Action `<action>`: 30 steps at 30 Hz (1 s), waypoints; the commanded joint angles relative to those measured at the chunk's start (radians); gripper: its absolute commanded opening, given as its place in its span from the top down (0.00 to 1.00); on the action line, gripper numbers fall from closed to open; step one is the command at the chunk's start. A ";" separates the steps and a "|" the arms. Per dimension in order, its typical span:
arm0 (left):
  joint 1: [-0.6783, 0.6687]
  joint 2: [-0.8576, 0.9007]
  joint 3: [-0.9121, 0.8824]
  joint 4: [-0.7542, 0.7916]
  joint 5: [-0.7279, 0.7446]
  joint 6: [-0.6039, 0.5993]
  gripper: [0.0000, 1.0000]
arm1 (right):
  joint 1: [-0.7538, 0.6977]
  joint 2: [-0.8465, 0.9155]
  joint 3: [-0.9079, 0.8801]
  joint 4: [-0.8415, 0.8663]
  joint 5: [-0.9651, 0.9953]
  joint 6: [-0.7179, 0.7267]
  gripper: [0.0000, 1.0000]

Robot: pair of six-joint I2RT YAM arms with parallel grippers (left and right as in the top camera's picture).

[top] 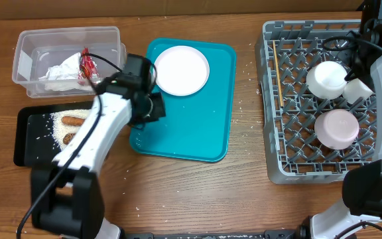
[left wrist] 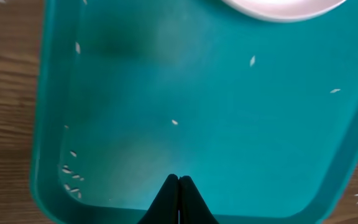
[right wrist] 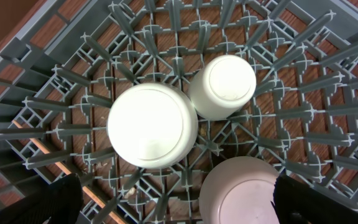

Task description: Sort waste into correct bins and load items into the dishwasher

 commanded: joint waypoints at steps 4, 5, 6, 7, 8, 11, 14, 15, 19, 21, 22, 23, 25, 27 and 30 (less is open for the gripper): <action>-0.034 0.096 0.001 -0.030 -0.045 0.015 0.96 | -0.002 -0.018 0.007 0.005 0.006 0.005 0.00; -0.037 0.108 0.001 -0.030 -0.058 0.015 0.96 | -0.002 -0.018 0.006 0.005 0.006 0.005 0.00; -0.040 0.122 0.001 -0.031 -0.065 0.016 0.96 | -0.002 -0.018 0.007 0.005 0.006 0.005 0.00; -0.042 0.134 0.001 -0.031 -0.064 0.017 0.96 | -0.002 -0.018 0.007 0.005 0.006 0.005 0.00; -0.043 0.147 0.001 -0.034 -0.064 0.016 0.96 | -0.002 -0.018 0.006 0.005 0.006 0.005 0.00; -0.050 0.171 0.001 -0.049 -0.063 0.016 0.96 | -0.002 -0.018 0.007 0.005 0.006 0.005 0.00; -0.059 0.181 0.001 -0.074 -0.064 0.016 0.96 | -0.002 -0.018 0.007 0.005 0.006 0.005 0.00; -0.061 0.182 0.000 -0.084 -0.064 0.016 0.96 | -0.002 -0.018 0.006 0.005 0.006 0.005 0.00; -0.073 0.182 -0.004 -0.117 -0.064 0.015 0.96 | -0.002 -0.018 0.007 0.005 0.006 0.005 0.00; -0.082 0.182 -0.027 -0.129 -0.064 0.015 0.96 | -0.002 -0.018 0.007 0.005 0.006 0.005 0.00; -0.086 0.182 -0.040 -0.127 -0.064 0.015 0.96 | -0.002 -0.018 0.007 0.005 0.006 0.005 0.00; -0.090 0.182 -0.059 -0.121 -0.064 0.014 0.96 | -0.002 -0.018 0.007 0.005 0.006 0.005 0.00; -0.095 0.182 -0.086 -0.119 -0.064 0.007 0.96 | -0.002 -0.018 0.007 0.005 0.006 0.005 0.00; -0.095 0.182 -0.109 -0.119 -0.064 0.000 0.96 | -0.002 -0.018 0.007 0.005 0.006 0.005 0.00; -0.095 0.182 -0.117 -0.121 -0.067 0.003 0.96 | -0.002 -0.018 0.007 0.005 0.006 0.005 0.00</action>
